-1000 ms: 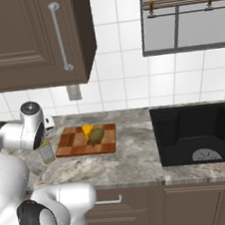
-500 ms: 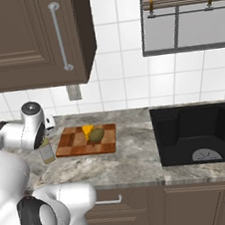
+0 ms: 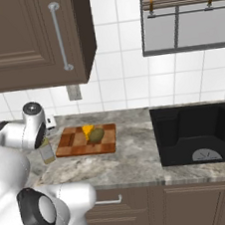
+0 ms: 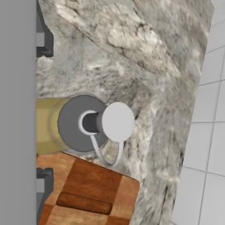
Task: Retrieve the reheated potato from the microwave, then place the potato, cheese, and condiment on the cutting board.
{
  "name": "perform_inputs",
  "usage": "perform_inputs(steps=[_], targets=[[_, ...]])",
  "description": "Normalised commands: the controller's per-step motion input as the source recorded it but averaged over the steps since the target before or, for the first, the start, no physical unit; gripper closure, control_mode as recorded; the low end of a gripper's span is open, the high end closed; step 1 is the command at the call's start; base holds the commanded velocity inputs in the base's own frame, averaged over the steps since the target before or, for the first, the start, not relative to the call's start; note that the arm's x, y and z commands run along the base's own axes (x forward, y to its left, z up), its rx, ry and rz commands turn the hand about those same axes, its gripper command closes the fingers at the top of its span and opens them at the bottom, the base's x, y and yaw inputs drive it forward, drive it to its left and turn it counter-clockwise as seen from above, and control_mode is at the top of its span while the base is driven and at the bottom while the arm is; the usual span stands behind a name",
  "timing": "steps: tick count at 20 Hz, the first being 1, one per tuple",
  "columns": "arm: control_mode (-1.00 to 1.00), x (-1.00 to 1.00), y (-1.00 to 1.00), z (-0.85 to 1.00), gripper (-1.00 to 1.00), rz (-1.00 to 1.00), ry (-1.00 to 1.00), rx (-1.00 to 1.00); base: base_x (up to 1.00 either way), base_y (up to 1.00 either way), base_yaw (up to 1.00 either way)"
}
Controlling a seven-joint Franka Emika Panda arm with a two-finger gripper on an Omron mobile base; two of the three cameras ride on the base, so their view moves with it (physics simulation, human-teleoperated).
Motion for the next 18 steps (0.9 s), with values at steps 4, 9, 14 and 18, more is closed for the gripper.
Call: perform_inputs(steps=[4,9,14,18], targets=[[-1.00,0.12,0.07,-0.05,-1.00,0.00,0.00,0.00,0.00,0.00,0.00],[-1.00,0.12,0.08,-0.06,-1.00,0.00,0.00,0.00,0.00,0.00,0.00],[-1.00,0.11,0.05,-0.08,-1.00,0.00,0.00,0.00,0.00,0.00,0.00],[-1.00,0.12,0.01,-0.08,-1.00,0.00,0.00,0.00,0.00,0.00,0.00]])
